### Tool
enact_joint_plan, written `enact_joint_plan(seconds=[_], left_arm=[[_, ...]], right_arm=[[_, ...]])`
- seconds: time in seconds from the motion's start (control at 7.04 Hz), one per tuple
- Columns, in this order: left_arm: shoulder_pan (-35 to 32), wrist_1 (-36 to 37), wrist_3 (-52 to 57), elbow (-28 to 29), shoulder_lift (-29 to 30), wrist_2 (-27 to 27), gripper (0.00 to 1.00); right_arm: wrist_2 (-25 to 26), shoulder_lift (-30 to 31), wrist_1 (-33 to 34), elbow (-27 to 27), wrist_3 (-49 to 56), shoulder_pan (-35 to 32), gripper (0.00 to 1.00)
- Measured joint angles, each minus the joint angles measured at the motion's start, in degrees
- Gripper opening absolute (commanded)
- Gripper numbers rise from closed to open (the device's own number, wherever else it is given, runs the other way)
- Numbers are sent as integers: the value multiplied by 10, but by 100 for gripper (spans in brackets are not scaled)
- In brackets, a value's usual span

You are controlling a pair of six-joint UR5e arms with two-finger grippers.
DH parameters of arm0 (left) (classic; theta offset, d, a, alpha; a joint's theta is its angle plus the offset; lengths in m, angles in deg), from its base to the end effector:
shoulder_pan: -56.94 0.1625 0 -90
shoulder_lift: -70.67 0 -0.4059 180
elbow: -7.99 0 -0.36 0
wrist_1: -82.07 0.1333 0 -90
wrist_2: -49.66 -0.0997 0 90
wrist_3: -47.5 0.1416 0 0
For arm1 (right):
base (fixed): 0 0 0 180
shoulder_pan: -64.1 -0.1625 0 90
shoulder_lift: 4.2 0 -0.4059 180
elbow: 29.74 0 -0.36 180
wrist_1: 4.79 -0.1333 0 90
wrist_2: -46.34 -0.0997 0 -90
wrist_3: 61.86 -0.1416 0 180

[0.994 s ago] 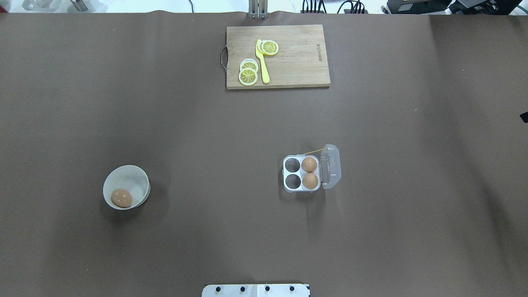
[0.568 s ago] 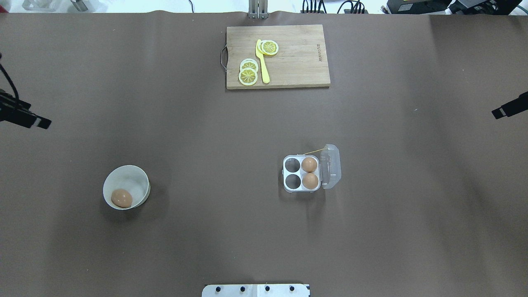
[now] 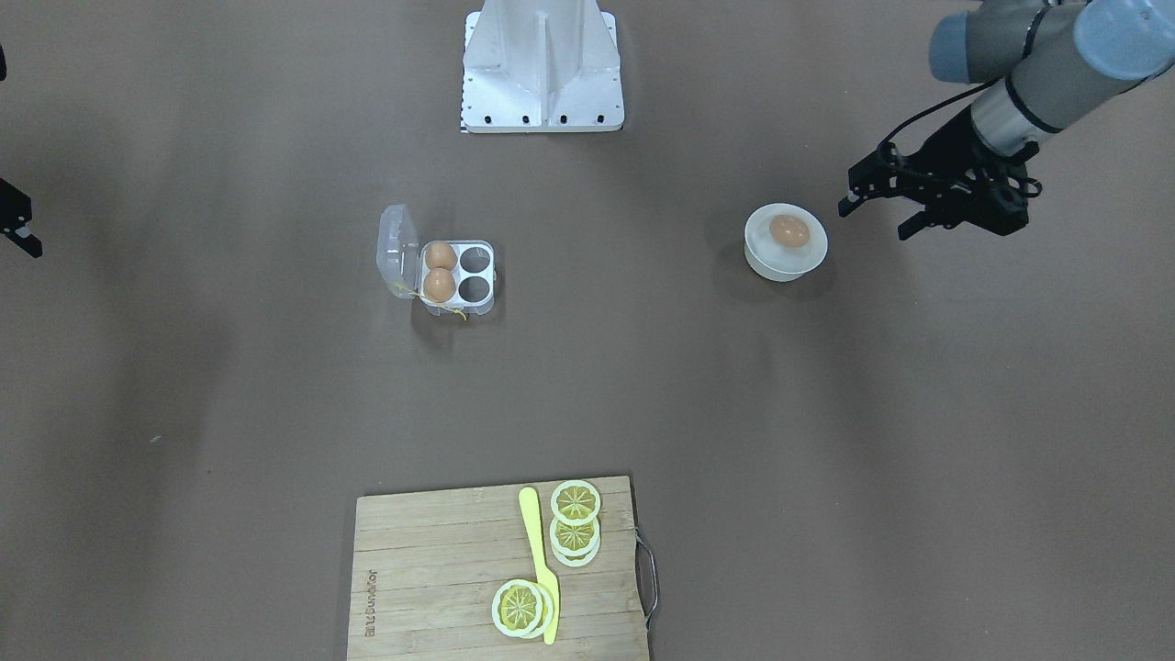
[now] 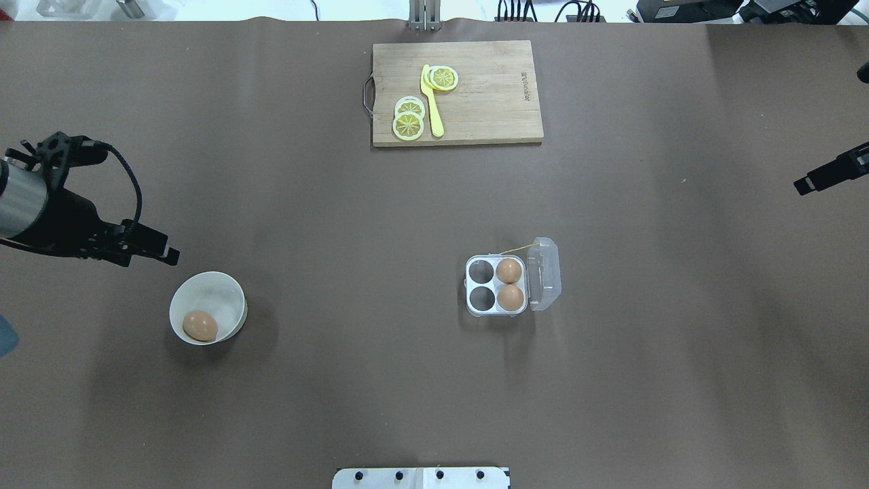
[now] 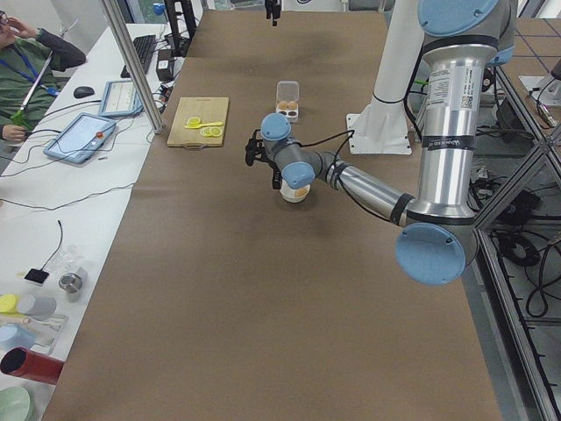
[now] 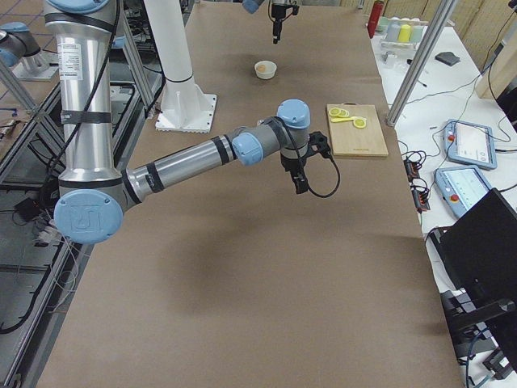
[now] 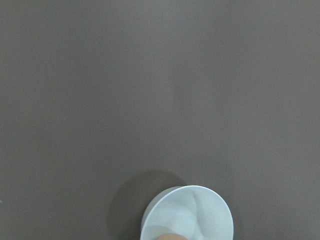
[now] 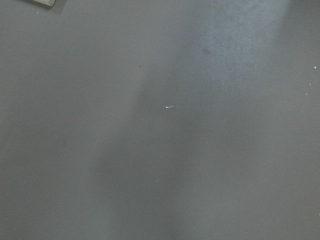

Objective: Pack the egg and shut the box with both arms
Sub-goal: 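Move the left gripper over the white bowl toward the brown egg, then lower the left gripper into the bowl and close on the egg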

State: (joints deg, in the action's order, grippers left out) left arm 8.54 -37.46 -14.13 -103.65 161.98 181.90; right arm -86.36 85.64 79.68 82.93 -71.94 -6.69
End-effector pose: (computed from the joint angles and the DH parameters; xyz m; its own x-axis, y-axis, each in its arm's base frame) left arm 0.2933 -0.3877 0.4127 0.4506 0.0223 -0.8924 -0.0165 0.9997 0.0166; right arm -0.1195 -0.4562 0.4729 0.6296 -0.3921 0.6707 0.1822 0.9137 0.3632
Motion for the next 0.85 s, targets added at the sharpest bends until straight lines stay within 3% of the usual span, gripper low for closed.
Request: enact_joint_plan(seconds=[0.43, 0.85], left_arm=[[81, 1, -208, -6, 1, -94, 89], [123, 2, -258, 9, 1, -135, 88]], right_arm=[[1, 0, 0, -1, 0, 0, 100], [2, -1, 0, -1, 0, 2, 100]])
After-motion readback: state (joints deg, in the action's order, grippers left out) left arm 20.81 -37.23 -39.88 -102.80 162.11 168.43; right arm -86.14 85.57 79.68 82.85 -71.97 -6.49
